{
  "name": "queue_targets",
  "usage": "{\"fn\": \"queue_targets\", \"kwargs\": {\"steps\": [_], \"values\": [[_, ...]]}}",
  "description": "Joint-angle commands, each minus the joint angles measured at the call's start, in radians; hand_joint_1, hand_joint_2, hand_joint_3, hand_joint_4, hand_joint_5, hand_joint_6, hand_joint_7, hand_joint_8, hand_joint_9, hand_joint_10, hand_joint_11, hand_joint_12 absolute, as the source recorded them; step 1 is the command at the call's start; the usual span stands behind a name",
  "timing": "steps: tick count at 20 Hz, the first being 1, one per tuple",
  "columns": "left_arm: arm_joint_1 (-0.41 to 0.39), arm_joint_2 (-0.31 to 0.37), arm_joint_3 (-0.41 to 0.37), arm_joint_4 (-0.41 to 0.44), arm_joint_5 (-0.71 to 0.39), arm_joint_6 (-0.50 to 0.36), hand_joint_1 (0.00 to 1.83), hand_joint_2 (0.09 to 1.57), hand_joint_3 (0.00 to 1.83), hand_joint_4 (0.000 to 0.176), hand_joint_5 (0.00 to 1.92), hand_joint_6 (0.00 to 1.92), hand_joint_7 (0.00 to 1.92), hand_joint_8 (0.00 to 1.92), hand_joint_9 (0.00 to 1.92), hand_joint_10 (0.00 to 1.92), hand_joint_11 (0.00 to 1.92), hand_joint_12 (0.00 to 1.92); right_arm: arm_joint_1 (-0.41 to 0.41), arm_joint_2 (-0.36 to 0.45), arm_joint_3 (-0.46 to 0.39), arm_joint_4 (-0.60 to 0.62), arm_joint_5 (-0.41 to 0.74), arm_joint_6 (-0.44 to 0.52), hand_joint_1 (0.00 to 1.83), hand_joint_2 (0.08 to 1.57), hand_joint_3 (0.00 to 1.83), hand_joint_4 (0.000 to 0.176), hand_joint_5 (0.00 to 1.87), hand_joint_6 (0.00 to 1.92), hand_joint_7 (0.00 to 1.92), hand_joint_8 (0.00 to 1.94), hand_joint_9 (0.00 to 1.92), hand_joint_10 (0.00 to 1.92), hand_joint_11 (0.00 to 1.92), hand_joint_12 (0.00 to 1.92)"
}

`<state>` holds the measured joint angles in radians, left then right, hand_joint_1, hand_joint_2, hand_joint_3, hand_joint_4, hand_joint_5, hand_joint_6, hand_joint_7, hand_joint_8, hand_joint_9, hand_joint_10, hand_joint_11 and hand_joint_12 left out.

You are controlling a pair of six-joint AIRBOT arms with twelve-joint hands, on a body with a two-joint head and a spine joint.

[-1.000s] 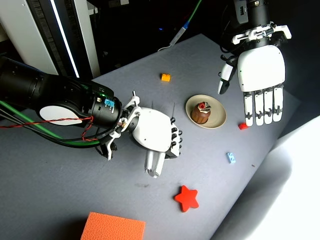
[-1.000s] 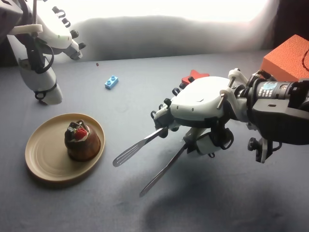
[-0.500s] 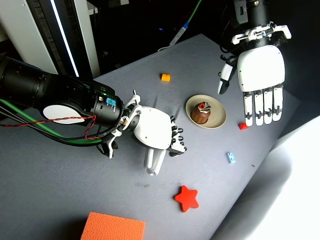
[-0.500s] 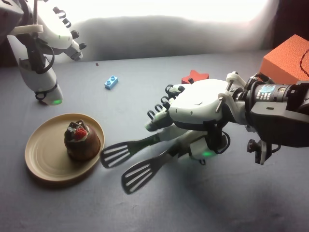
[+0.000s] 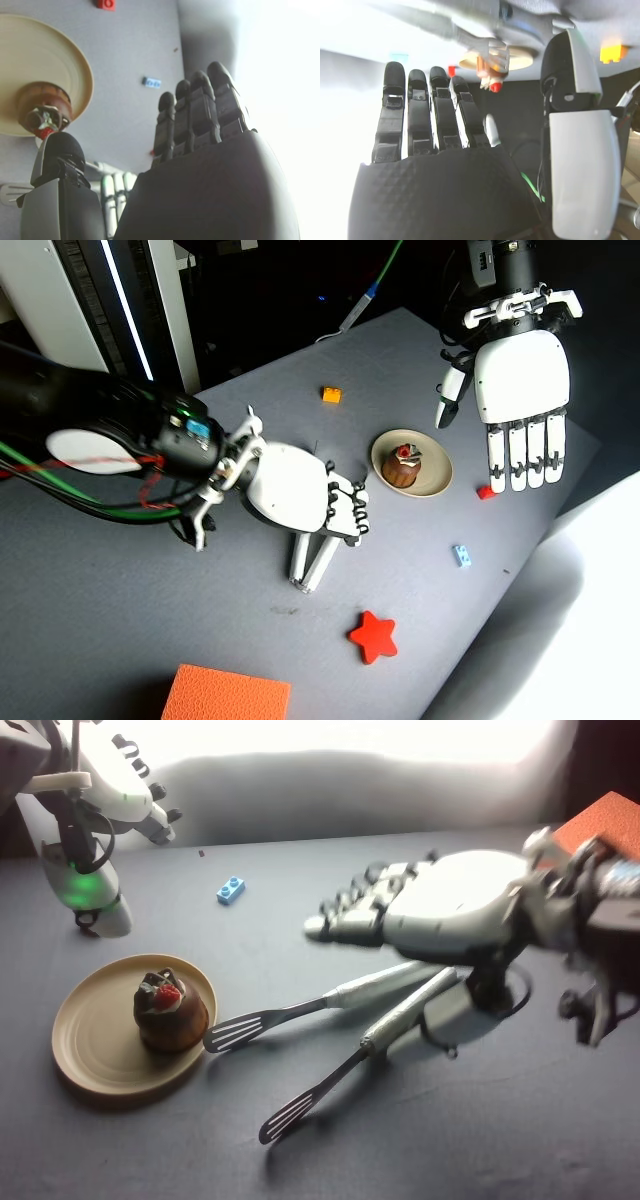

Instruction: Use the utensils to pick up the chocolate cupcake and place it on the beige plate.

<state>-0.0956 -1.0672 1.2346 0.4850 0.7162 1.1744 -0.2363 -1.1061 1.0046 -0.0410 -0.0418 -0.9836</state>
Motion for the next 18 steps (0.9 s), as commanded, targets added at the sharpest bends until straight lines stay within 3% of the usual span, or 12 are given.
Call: {"fn": "queue_targets", "kwargs": {"steps": [1,3,8,9,11,12,18], "values": [[-0.006,0.015,-0.001,0.043,-0.058,0.006,0.41,1.04,0.00,0.000,0.19,0.01,0.18,0.01,0.17,0.01,0.00,0.41,0.022,0.027,-0.021,0.002,0.081,0.007,0.58,0.98,0.00,0.000,0.03,0.00,0.05,0.00,0.02,0.00,0.00,0.48],[-0.006,0.018,-0.010,0.043,-0.048,0.003,0.44,1.04,0.00,0.000,0.20,0.00,0.17,0.00,0.16,0.00,0.00,0.37,0.069,0.108,-0.071,0.002,0.056,-0.030,0.51,0.94,0.00,0.000,0.03,0.00,0.05,0.00,0.02,0.00,0.00,0.44],[-0.019,0.029,-0.035,0.043,-0.031,-0.012,0.45,1.03,0.00,0.000,0.20,0.00,0.17,0.00,0.17,0.00,0.00,0.42,0.125,0.269,-0.146,0.001,0.003,-0.059,0.36,0.96,0.00,0.000,0.08,0.01,0.10,0.01,0.08,0.01,0.00,0.56],[-0.021,0.030,-0.034,0.043,-0.030,-0.014,0.46,1.03,0.00,0.000,0.21,0.00,0.18,0.00,0.18,0.00,0.00,0.44,0.126,0.297,-0.162,0.001,-0.005,-0.065,0.35,1.00,0.01,0.000,0.13,0.01,0.16,0.01,0.13,0.01,0.00,0.69],[-0.031,0.029,-0.034,0.043,-0.029,-0.016,0.44,1.04,0.00,0.000,0.21,0.00,0.20,0.01,0.20,0.01,0.00,0.49,0.135,0.328,-0.166,0.001,-0.101,-0.043,0.39,1.05,0.01,0.000,0.22,0.01,0.25,0.01,0.25,0.02,0.00,1.01],[-0.033,0.028,-0.036,0.043,-0.028,-0.016,0.44,1.04,0.00,0.000,0.21,0.00,0.20,0.00,0.20,0.01,0.00,0.49,0.132,0.338,-0.166,0.001,-0.111,-0.038,0.39,1.06,0.00,0.000,0.24,0.01,0.27,0.01,0.26,0.02,0.00,1.06],[-0.039,0.035,-0.046,0.043,-0.009,-0.025,0.44,1.04,0.00,0.000,0.21,0.00,0.20,0.00,0.20,0.01,0.00,0.49,0.067,0.388,-0.204,0.001,-0.013,-0.054,0.39,1.06,0.00,0.000,0.24,0.01,0.27,0.00,0.27,0.02,0.00,1.07]]}}
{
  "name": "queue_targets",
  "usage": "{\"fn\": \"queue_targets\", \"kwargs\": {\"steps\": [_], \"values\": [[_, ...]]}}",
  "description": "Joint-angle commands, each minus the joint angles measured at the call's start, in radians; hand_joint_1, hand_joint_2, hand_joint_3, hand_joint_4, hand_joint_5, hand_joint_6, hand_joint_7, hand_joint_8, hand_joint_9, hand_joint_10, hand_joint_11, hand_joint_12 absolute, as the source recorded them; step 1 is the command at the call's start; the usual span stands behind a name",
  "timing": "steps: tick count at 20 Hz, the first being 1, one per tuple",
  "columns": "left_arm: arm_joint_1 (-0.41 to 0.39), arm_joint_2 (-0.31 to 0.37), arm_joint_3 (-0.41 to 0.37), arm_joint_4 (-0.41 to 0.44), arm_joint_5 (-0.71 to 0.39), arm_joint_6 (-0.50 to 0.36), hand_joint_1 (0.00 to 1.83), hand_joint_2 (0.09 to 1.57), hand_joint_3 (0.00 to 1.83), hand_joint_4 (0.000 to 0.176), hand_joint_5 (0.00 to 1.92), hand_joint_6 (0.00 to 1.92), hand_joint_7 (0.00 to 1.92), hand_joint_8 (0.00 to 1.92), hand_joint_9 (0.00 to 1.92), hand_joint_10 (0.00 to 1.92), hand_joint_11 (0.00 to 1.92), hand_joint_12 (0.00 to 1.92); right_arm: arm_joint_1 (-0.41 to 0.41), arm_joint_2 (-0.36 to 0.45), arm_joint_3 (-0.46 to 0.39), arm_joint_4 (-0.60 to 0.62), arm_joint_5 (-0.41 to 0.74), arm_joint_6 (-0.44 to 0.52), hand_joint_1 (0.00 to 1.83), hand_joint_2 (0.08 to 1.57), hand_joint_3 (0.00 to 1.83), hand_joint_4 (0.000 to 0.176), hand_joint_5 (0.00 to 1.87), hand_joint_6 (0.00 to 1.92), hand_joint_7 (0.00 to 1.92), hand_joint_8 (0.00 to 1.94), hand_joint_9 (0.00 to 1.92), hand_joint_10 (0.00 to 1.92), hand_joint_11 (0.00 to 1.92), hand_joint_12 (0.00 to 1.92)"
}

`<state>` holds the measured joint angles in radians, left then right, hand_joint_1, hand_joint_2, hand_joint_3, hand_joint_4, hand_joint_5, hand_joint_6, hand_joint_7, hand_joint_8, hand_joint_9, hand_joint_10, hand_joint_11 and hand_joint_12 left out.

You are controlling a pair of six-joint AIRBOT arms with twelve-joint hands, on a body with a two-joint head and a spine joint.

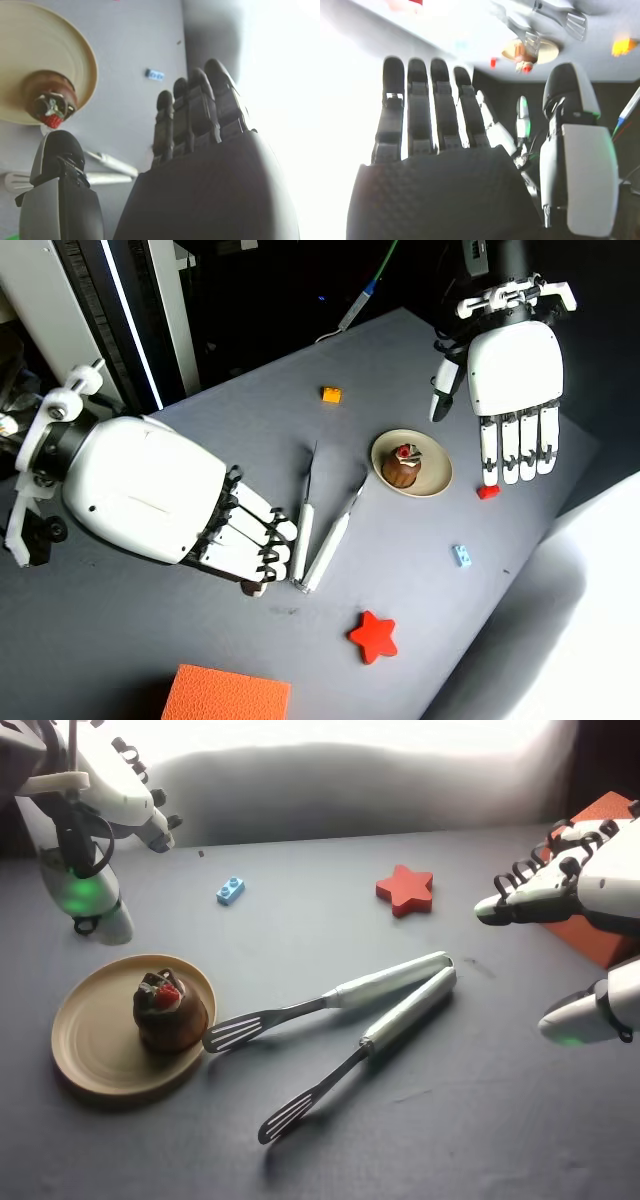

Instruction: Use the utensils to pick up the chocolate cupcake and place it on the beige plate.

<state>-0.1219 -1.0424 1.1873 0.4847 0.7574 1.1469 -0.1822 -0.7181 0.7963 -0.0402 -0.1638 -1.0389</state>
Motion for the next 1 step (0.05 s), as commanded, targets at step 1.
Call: {"fn": "queue_targets", "kwargs": {"steps": [1], "values": [[-0.012,0.011,0.002,0.044,-0.048,0.001,0.44,1.04,0.00,0.000,0.21,0.00,0.20,0.00,0.20,0.00,0.00,0.49,0.002,0.013,-0.007,0.000,0.121,-0.016,0.39,1.06,0.00,0.000,0.24,0.01,0.27,0.00,0.27,0.02,0.00,1.07]]}}
